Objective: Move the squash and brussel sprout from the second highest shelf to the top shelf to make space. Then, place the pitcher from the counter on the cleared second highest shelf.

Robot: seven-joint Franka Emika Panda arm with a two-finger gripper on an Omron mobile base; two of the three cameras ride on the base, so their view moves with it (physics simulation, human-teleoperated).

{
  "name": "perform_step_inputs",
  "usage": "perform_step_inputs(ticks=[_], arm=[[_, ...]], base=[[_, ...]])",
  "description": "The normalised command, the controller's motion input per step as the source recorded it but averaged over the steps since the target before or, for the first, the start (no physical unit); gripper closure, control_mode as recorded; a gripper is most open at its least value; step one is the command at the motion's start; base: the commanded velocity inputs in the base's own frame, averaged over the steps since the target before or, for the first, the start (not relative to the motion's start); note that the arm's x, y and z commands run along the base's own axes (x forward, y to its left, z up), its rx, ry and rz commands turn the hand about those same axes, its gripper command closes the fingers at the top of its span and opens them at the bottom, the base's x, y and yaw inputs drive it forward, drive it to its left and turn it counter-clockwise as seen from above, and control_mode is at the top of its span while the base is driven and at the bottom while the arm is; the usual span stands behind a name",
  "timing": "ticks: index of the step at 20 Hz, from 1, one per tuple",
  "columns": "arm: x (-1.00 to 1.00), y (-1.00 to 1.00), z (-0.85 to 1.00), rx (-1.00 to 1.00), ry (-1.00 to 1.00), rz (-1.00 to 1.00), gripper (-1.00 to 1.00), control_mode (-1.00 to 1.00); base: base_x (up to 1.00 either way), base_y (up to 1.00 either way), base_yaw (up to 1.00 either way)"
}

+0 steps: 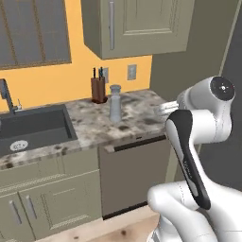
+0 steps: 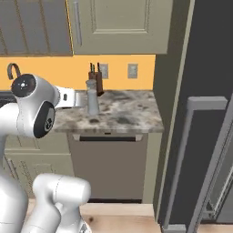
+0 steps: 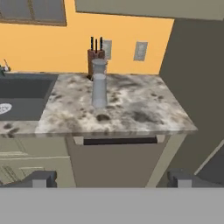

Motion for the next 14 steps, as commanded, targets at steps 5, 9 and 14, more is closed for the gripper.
perform_step_inputs(ticks=[5, 9, 14], arm=[[0.00, 0.00, 0.00, 0.00, 0.00, 0.00, -1.00, 1.00], [0.00, 0.00, 0.00, 0.00, 0.00, 0.00, -1.00, 1.00], [0.00, 0.00, 0.00, 0.00, 0.00, 0.00, -1.00, 1.00]], base=[[0.68, 0.61, -0.27], [0.61, 0.54, -0.22], [0.37, 0.44, -0.16]])
